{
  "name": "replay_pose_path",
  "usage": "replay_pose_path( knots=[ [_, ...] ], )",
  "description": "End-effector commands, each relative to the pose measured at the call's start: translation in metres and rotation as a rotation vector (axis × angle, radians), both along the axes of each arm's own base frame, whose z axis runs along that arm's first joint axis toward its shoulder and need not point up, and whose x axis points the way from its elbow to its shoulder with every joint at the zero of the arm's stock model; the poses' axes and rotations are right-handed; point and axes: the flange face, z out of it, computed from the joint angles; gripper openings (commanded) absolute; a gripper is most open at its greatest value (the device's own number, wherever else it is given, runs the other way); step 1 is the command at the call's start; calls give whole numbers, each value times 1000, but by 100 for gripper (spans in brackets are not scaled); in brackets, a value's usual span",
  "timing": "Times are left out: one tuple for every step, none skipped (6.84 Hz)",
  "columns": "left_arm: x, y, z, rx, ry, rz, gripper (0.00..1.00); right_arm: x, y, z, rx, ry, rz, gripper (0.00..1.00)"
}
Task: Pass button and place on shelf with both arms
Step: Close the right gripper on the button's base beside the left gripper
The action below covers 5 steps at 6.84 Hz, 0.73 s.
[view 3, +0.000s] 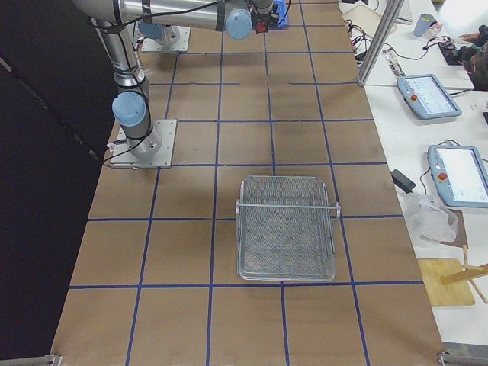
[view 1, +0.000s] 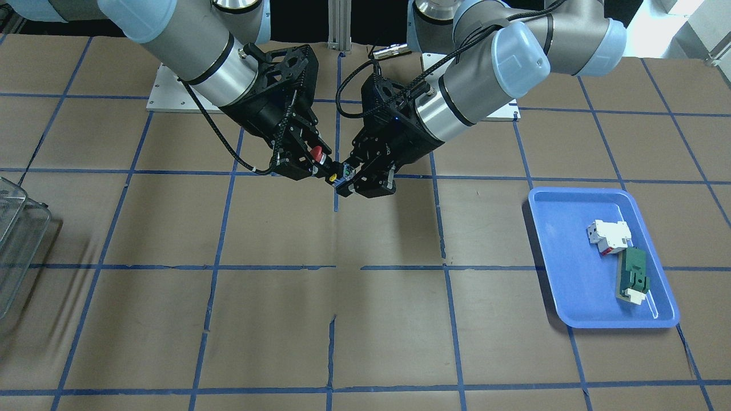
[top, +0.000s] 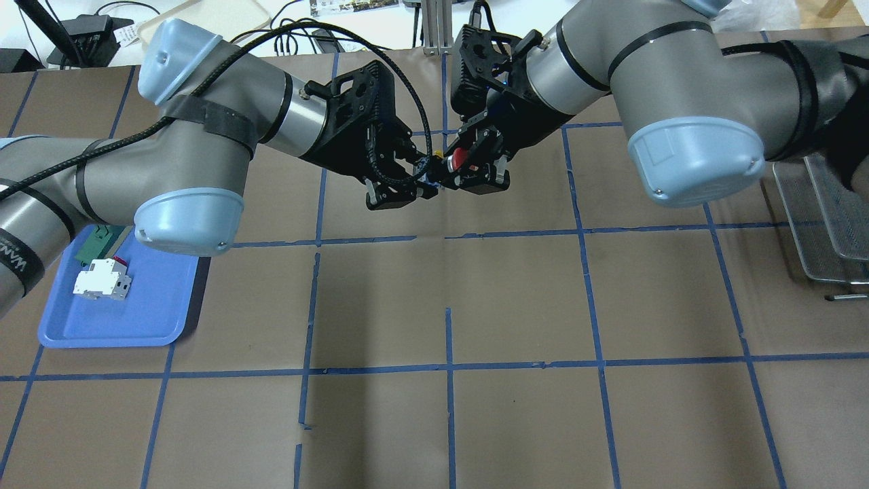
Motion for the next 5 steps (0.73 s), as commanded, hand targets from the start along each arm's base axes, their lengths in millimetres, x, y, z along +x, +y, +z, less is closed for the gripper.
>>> replay_pose_path(
  knots=[
    [0, 0, 1, -6, 0, 1, 6, 0, 1, 1, -3, 2, 1, 23],
    [0, -1, 2, -9, 0, 3, 34, 0, 0, 1, -4, 3, 0, 23],
    [1, -2, 0, 0, -1, 8, 99, 0, 1, 1, -2, 0, -2, 23],
    [3, -3, 3, 42, -26, 80, 100, 0, 0, 4, 17, -4, -35, 22],
    [11, -5, 3, 55, -129, 158, 100, 0, 0, 5, 17, -5, -41, 22]
  ],
)
